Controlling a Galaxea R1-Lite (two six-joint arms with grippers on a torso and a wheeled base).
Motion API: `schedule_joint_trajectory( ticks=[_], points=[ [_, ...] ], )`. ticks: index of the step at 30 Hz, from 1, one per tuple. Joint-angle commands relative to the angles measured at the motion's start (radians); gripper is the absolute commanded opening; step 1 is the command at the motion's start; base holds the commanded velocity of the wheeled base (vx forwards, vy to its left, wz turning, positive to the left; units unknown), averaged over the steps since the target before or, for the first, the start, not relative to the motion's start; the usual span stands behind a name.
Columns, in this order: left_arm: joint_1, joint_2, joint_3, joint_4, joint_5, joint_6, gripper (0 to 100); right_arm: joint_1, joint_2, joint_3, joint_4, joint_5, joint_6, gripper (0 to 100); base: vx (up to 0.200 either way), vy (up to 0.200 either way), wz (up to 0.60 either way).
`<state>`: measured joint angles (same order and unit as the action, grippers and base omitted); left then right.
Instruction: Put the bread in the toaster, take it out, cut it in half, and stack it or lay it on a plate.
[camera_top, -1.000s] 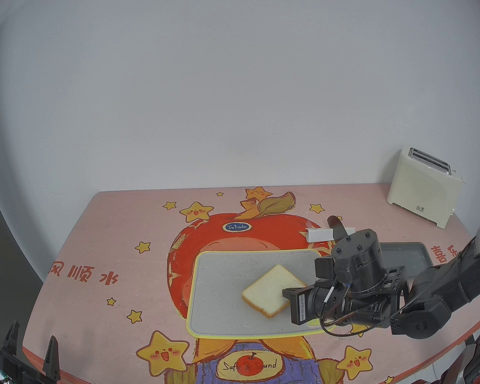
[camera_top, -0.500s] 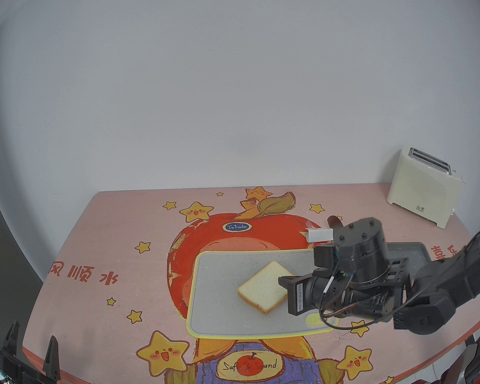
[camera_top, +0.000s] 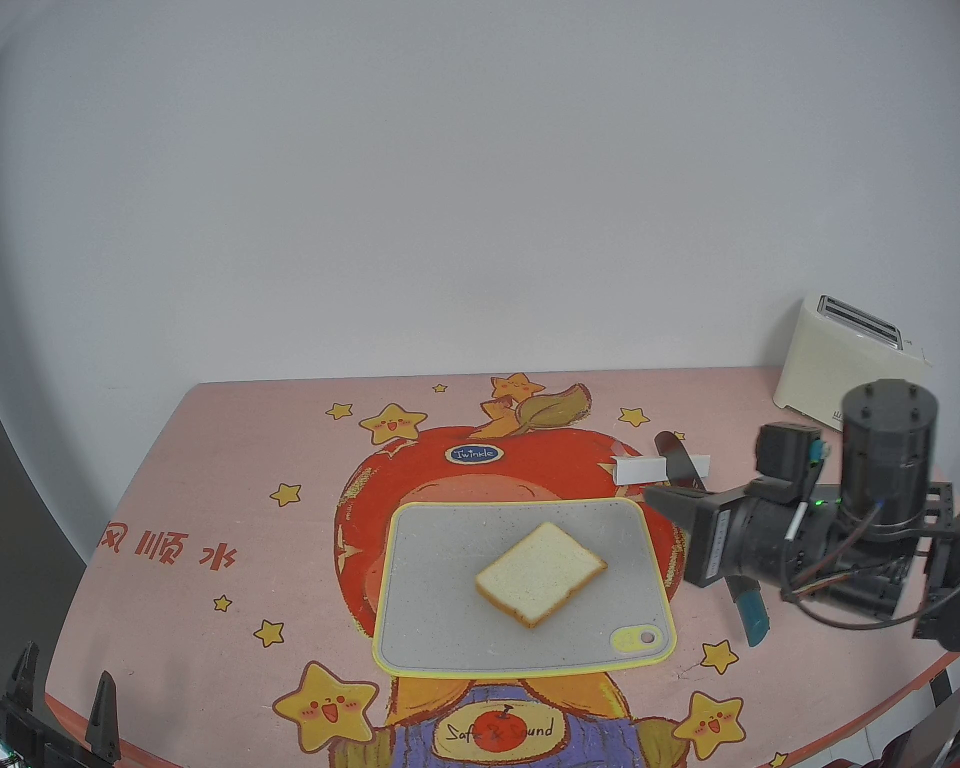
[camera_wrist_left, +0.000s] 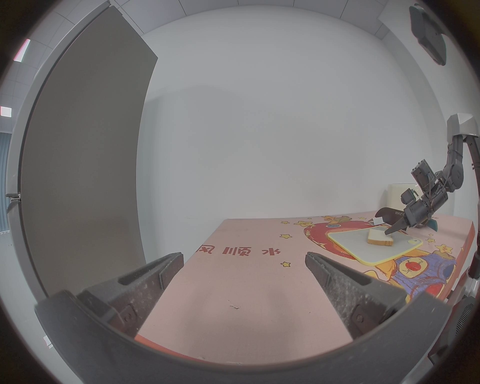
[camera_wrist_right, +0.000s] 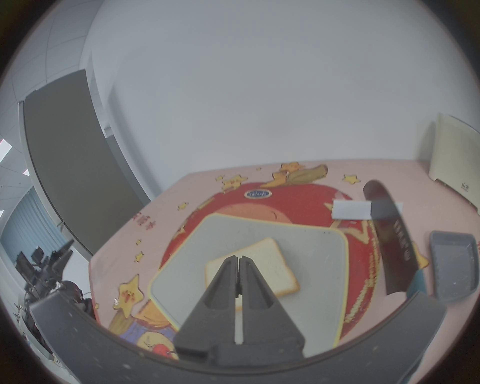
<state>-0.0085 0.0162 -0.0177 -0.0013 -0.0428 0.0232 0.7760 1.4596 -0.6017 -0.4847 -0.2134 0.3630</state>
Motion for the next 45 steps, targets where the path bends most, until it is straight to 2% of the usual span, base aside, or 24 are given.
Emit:
schedule_joint_trajectory(
  ticks=[1, 4, 6, 9, 10, 11, 14, 15, 19, 21, 24, 31, 36, 38, 42, 45],
  points=[
    [-0.001, -0.009, 0.018, 0.000, 0.000, 0.000, 100, -0.046, -0.243, 0.060, 0.107, -0.007, -0.061, 0, 0.000, 0.000, 0.00],
    [-0.001, -0.009, 0.018, 0.000, 0.000, 0.000, 100, -0.046, -0.268, 0.031, 0.155, -0.007, -0.059, 0, 0.000, 0.000, 0.00],
    [-0.001, -0.009, 0.018, 0.000, 0.000, 0.000, 100, -0.050, -0.274, -0.013, 0.221, -0.018, -0.062, 0, 0.000, 0.000, 0.00],
    [-0.001, -0.009, 0.018, 0.000, 0.000, 0.000, 100, -0.060, -0.274, -0.024, 0.255, -0.037, -0.065, 0, 0.000, 0.000, 0.00],
    [-0.001, -0.009, 0.018, 0.000, 0.000, 0.000, 100, -0.061, -0.274, -0.013, 0.278, -0.081, -0.067, 0, 0.000, 0.000, 0.00],
    [-0.001, -0.009, 0.018, 0.000, 0.000, 0.000, 100, -0.060, -0.275, -0.009, 0.281, -0.101, -0.067, 0, 0.000, 0.000, 0.00],
    [-0.001, -0.009, 0.018, 0.000, 0.000, 0.000, 100, -0.061, -0.280, -0.001, 0.287, -0.130, -0.067, 0, 0.000, 0.000, 0.00],
    [0.001, -0.007, 0.018, 0.000, 0.000, 0.000, 100, -0.061, -0.280, -0.007, 0.290, -0.132, -0.067, 100, 0.000, 0.000, 0.00],
    [0.001, -0.009, 0.018, 0.000, -0.002, 0.000, 100, -0.049, -0.274, -0.001, 0.296, -0.141, -0.068, 100, 0.000, 0.000, 0.00],
    [0.001, -0.009, 0.018, 0.000, 0.000, 0.000, 100, -0.046, -0.262, 0.010, 0.324, -0.176, -0.068, 100, 0.000, 0.000, 0.00],
    [-0.001, -0.009, 0.018, 0.000, 0.000, 0.000, 100, -0.041, -0.235, 0.023, 0.347, -0.204, -0.068, 100, 0.000, 0.000, 0.00],
    [-0.001, -0.009, 0.018, 0.000, 0.000, 0.000, 100, -0.044, -0.110, 0.062, 0.325, -0.204, -0.055, 100, 0.000, 0.000, 0.00],
    [-0.001, -0.009, 0.018, 0.000, 0.000, 0.000, 100, -0.032, 0.008, 0.102, 0.261, -0.210, -0.058, 100, 0.000, 0.000, 0.00],
    [-0.001, -0.009, 0.018, 0.000, 0.000, 0.000, 100, -0.030, 0.027, 0.105, 0.229, -0.224, -0.058, 100, 0.000, 0.000, 0.00],
    [0.001, -0.009, 0.018, 0.000, 0.000, 0.000, 100, -0.027, 0.077, 0.117, 0.178, -0.291, -0.058, 100, 0.000, 0.000, 0.00],
    [-0.001, -0.009, 0.018, 0.000, 0.000, 0.000, 100, -0.021, 0.113, 0.123, 0.132, -0.311, -0.052, 100, 0.000, 0.000, 0.00]
  ],
)
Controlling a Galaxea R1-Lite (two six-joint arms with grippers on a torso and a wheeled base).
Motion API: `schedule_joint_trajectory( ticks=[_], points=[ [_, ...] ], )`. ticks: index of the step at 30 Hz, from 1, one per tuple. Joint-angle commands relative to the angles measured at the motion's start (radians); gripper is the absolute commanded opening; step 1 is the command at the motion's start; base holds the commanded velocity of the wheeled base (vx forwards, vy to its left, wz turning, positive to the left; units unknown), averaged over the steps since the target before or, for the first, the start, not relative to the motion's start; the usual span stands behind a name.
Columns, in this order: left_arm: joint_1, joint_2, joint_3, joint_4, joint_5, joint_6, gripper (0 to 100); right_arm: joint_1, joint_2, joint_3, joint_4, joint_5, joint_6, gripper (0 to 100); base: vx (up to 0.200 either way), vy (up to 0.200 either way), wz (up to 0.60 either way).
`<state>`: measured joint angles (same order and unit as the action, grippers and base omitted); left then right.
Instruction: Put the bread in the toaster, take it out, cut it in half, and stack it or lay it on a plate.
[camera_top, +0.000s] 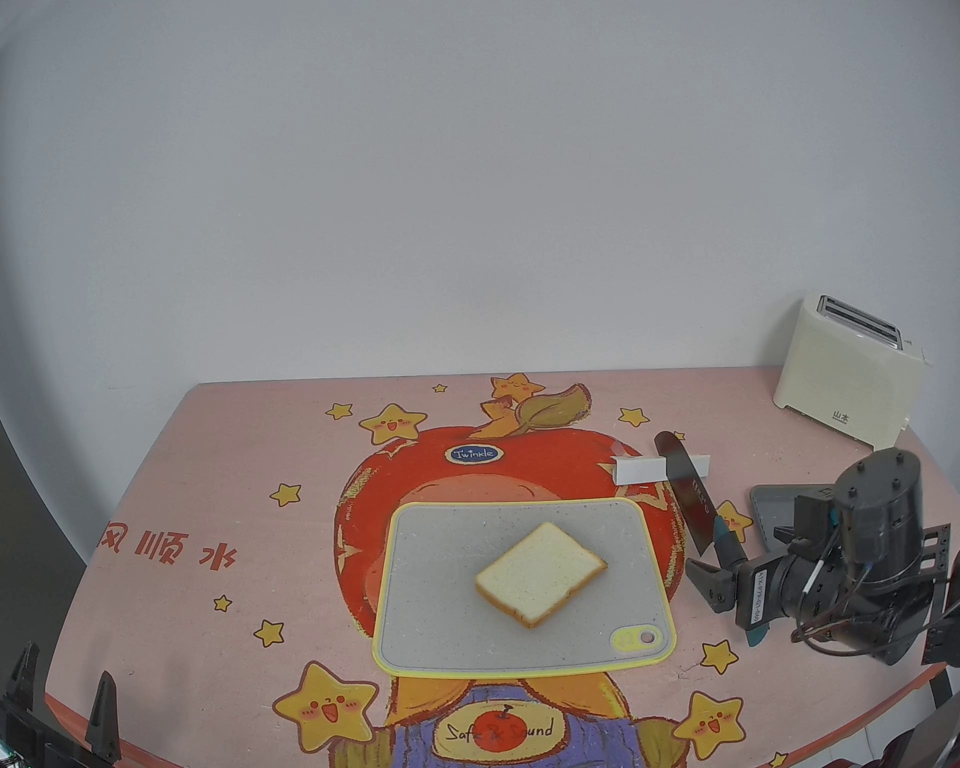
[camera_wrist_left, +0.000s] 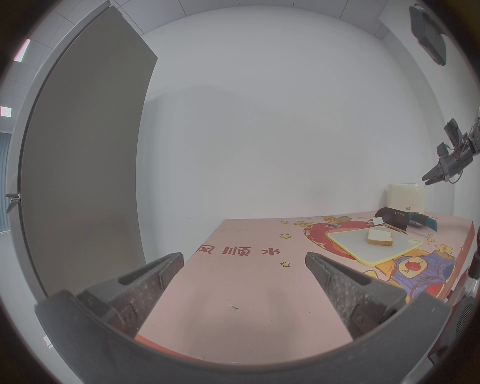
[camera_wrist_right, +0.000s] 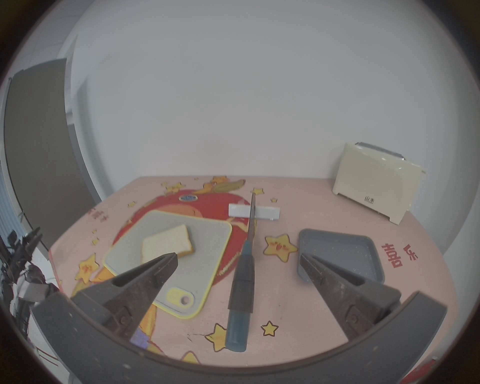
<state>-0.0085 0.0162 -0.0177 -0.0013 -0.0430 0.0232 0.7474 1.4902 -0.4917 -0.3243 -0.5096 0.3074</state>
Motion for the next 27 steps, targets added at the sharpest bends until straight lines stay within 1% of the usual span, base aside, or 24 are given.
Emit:
schedule_joint_trajectory(
  ticks=[1, 4, 11, 27],
  points=[
    [0.001, -0.009, 0.018, 0.000, 0.000, 0.000, 100, 0.007, 0.088, 0.016, -0.039, -0.017, 0.005, 100, 0.000, 0.000, 0.00],
    [0.001, -0.009, 0.018, 0.000, 0.000, 0.000, 100, 0.010, 0.111, 0.035, -0.081, -0.021, 0.012, 100, 0.000, 0.000, 0.00],
    [0.001, -0.009, 0.018, 0.000, 0.000, 0.000, 100, 0.015, 0.099, 0.035, -0.082, -0.055, 0.036, 100, 0.000, 0.000, 0.00],
    [-0.001, -0.009, 0.018, 0.000, 0.000, 0.000, 100, 0.016, 0.078, 0.036, -0.073, -0.056, 0.038, 100, 0.000, 0.000, 0.00]
  ],
)
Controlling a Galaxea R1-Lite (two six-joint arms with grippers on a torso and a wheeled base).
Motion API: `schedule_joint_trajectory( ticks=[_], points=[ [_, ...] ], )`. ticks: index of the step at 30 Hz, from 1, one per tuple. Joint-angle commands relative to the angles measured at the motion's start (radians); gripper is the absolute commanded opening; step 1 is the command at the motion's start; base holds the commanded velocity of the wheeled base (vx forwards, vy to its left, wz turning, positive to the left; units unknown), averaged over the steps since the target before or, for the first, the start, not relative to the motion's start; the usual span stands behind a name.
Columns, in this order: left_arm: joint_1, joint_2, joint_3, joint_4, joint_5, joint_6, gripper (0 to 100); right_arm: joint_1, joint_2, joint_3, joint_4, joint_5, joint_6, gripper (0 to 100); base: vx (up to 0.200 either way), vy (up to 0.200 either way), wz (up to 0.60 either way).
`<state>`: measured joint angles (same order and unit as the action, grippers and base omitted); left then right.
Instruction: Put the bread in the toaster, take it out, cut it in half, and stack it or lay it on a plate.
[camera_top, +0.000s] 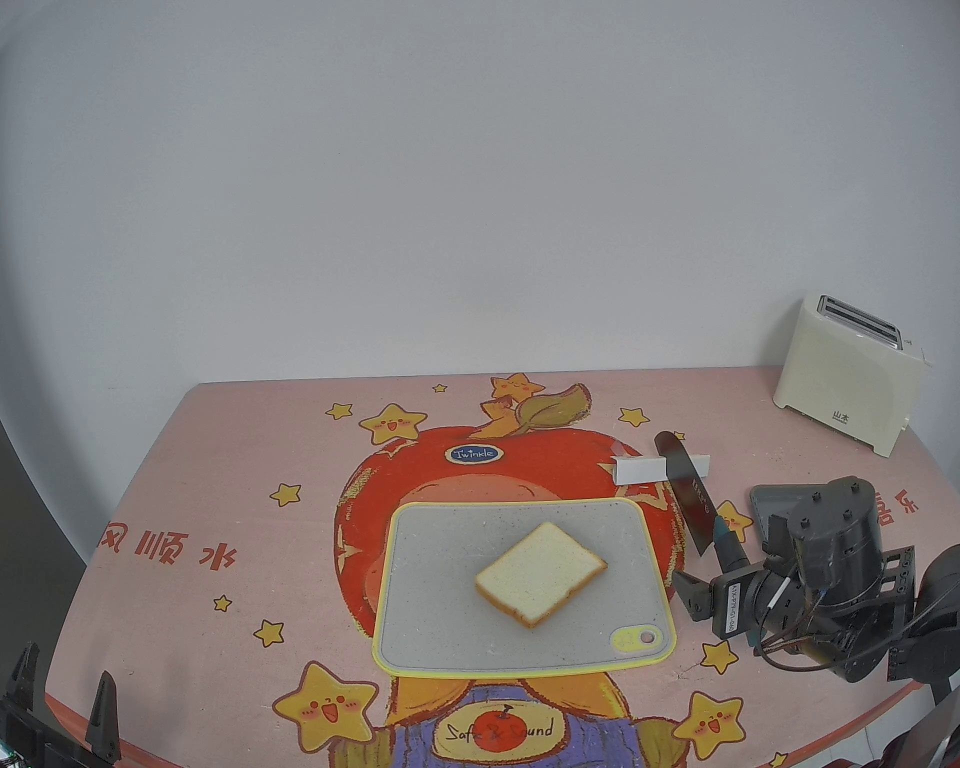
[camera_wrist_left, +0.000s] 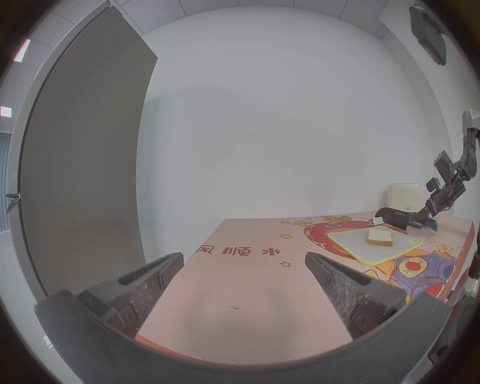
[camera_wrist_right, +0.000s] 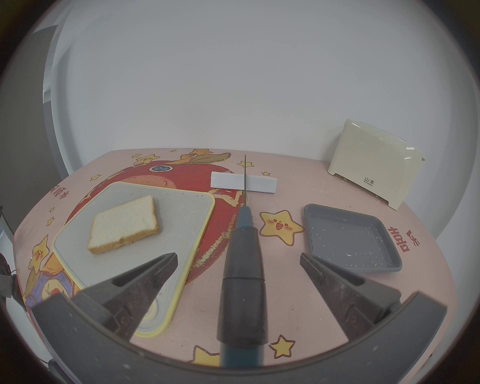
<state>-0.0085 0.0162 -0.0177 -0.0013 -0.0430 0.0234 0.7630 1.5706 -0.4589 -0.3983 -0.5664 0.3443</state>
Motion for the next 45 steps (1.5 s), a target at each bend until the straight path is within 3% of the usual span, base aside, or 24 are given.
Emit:
schedule_joint_trajectory(
  ticks=[1, 12, 13, 45],
  points=[
    [-0.001, -0.009, 0.018, 0.000, 0.000, 0.000, 100, -0.001, -0.003, 0.003, 0.001, 0.000, 0.001, 100, 0.000, 0.000, 0.00],
    [-0.001, -0.009, 0.018, 0.000, 0.000, 0.000, 100, 0.001, 0.009, 0.009, -0.002, 0.002, 0.012, 100, 0.000, 0.000, 0.00],
    [-0.001, -0.009, 0.018, 0.000, 0.000, 0.000, 100, 0.001, 0.009, 0.009, -0.001, 0.002, 0.013, 0, 0.000, 0.000, 0.00],
    [0.001, -0.009, 0.018, 0.000, 0.000, 0.000, 100, 0.004, -0.004, 0.006, -0.008, 0.000, 0.013, 0, 0.000, 0.000, 0.00]
  ],
)
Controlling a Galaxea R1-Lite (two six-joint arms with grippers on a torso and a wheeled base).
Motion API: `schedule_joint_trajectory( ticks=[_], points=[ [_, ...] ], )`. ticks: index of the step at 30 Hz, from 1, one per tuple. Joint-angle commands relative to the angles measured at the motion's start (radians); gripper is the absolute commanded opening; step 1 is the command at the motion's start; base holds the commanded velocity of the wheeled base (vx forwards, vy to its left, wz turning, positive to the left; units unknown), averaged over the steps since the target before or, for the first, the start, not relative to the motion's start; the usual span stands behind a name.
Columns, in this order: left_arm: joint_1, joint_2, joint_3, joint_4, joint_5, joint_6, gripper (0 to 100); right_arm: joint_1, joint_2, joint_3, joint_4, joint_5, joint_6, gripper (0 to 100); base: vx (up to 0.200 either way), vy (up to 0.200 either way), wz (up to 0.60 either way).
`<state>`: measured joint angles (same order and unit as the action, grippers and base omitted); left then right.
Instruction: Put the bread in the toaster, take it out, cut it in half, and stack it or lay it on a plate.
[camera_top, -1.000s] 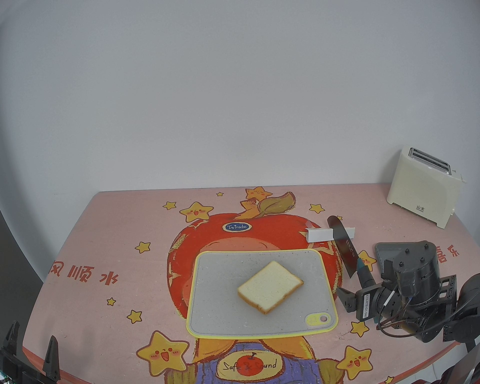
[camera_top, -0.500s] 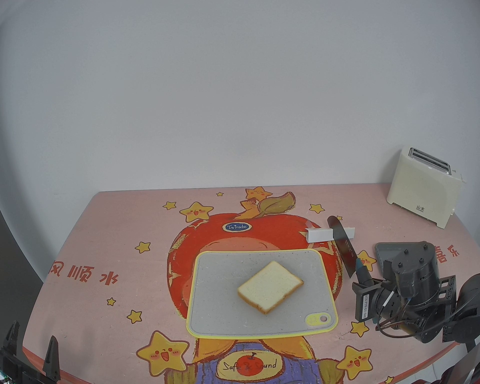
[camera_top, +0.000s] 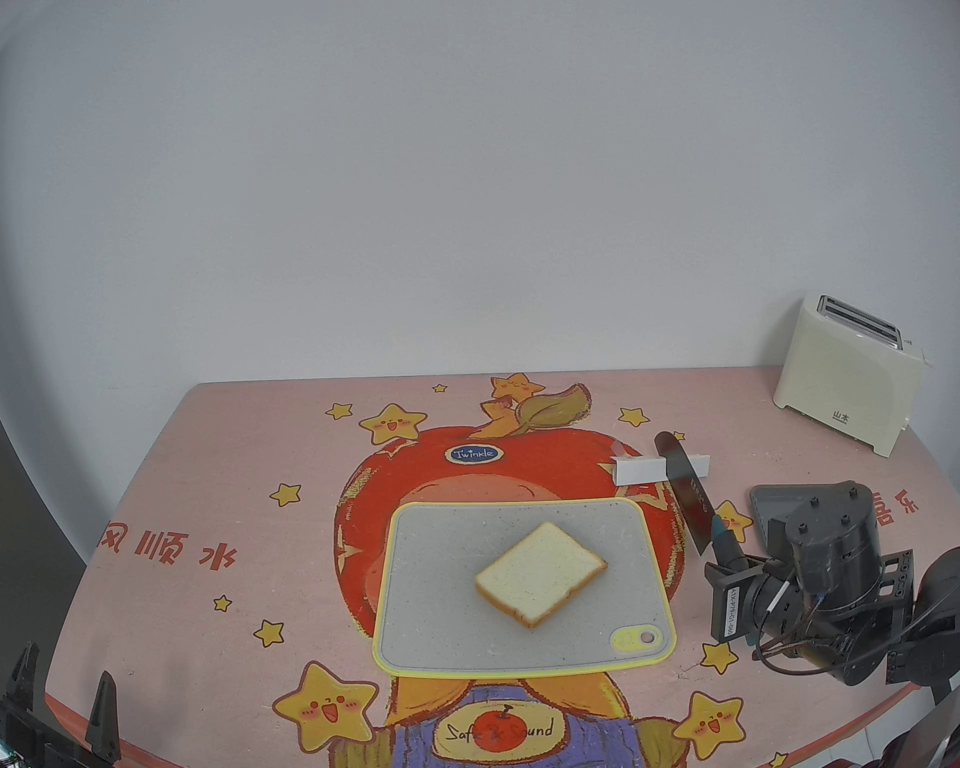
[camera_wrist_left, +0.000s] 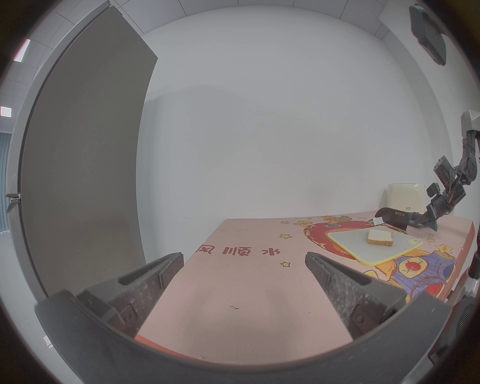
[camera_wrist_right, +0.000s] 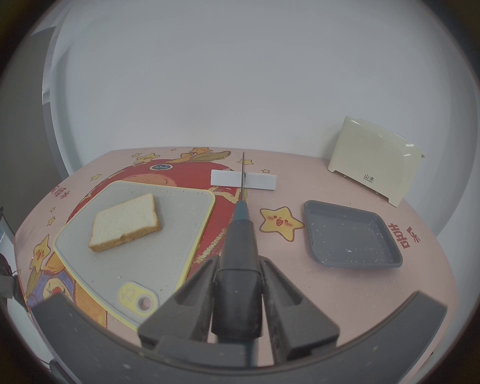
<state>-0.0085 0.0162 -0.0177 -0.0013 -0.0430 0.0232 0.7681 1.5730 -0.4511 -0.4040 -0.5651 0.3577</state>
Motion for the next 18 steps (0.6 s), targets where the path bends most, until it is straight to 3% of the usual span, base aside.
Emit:
schedule_joint_trajectory(
  ticks=[1, 18],
  points=[
    [-0.001, -0.009, 0.018, 0.000, 0.000, 0.000, 100, -0.001, -0.007, -0.001, -0.002, -0.001, 0.000, 0, 0.000, 0.000, 0.00],
    [0.001, -0.009, 0.018, 0.000, 0.000, 0.000, 100, -0.009, -0.056, -0.012, -0.006, -0.001, -0.011, 0, 0.000, 0.000, 0.00]
  ],
)
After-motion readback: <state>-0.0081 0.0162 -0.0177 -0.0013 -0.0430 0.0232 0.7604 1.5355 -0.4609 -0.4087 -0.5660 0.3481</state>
